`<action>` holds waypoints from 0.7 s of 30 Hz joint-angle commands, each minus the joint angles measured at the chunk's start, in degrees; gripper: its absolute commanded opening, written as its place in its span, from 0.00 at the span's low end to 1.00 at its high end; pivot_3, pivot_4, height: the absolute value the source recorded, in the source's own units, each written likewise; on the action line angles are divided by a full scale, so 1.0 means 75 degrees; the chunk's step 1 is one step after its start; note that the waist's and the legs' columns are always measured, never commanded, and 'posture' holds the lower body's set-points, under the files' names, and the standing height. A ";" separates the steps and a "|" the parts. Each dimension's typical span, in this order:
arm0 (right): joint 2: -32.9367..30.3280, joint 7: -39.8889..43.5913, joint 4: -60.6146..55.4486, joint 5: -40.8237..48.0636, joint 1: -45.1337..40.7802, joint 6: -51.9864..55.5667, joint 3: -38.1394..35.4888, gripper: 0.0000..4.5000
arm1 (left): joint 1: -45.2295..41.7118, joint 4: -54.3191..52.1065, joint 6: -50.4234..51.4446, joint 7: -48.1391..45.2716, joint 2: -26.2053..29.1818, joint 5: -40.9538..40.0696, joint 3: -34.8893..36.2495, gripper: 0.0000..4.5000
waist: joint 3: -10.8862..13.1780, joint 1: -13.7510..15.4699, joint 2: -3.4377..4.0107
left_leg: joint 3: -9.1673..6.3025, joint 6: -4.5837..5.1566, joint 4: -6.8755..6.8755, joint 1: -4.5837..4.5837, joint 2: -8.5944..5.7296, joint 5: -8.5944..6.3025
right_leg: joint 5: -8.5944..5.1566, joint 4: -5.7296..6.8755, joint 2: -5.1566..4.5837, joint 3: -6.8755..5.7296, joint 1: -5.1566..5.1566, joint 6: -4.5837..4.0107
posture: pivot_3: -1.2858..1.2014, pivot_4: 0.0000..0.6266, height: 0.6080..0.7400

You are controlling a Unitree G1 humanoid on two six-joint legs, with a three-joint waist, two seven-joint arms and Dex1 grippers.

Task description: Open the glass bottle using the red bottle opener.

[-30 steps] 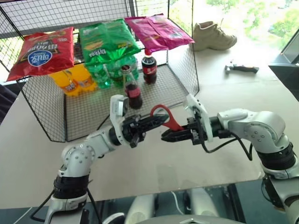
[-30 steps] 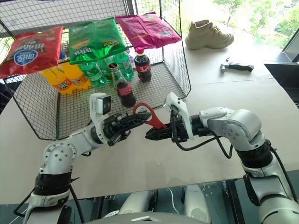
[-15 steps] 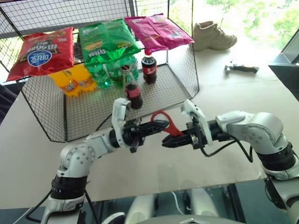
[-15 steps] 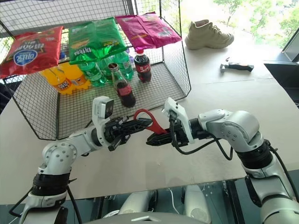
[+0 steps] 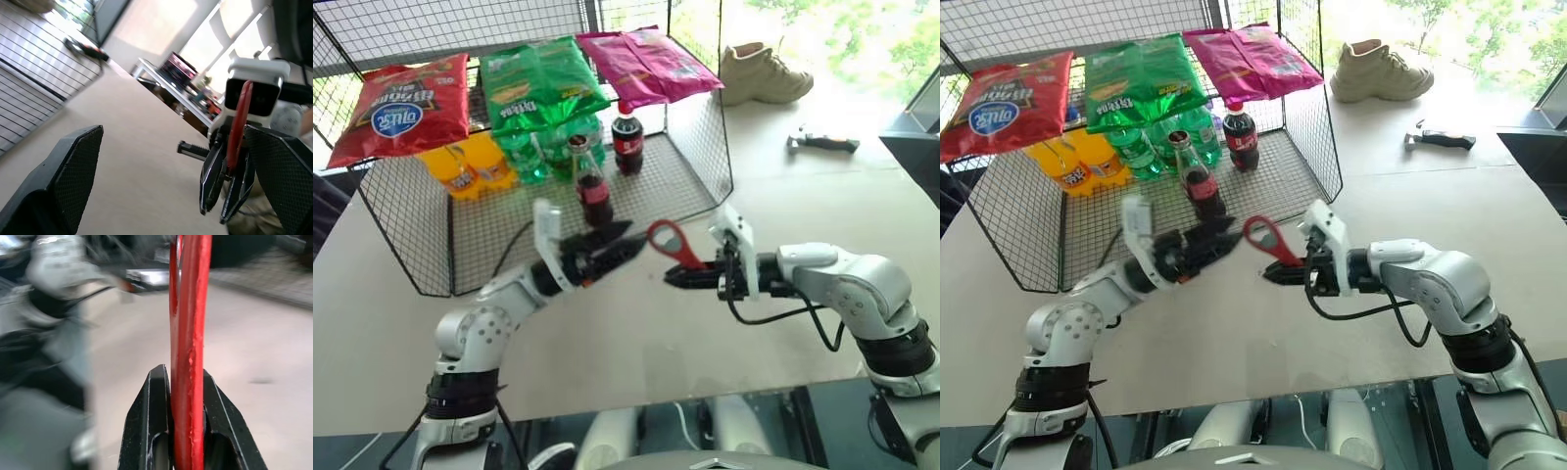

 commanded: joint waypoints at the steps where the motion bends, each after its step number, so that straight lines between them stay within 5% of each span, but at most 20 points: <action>1: -0.0064 -0.0383 -0.0141 -0.0981 0.0489 -0.1530 -0.0517 0.00 | 0.0316 -0.0419 -0.0795 0.0276 -0.0146 0.0533 0.0238 1.00 | 0.0000 0.0005 0.0000 | 0.0002 0.0000 0.0000 0.0000 0.0000 0.0000 | 0.0000 -0.0001 0.0000 0.0001 -0.0001 0.0000 | 0.52 0.24 1.00; 13: 0.0627 -0.1887 0.0181 -0.2384 0.1304 -0.3626 -0.1789 0.00 | 0.0810 0.0175 -0.4652 0.1565 -0.0458 0.4617 -0.0407 1.00 | -0.0001 0.0121 0.0002 | 0.0022 -0.0006 -0.0007 0.0002 0.0005 0.0005 | 0.0006 0.0001 0.0009 0.0016 -0.0011 -0.0008 | 0.52 0.24 1.00; 21: 0.0963 -0.2163 0.0224 -0.2646 0.1307 -0.3905 -0.1788 0.00 | -0.0509 0.1727 -0.5764 0.2229 -0.0746 0.5312 -0.0384 1.00 | -0.0003 0.0144 0.0000 | 0.0019 -0.0010 0.0001 -0.0002 0.0001 0.0009 | 0.0013 0.0006 0.0011 0.0007 -0.0011 -0.0010 | 0.52 0.24 1.00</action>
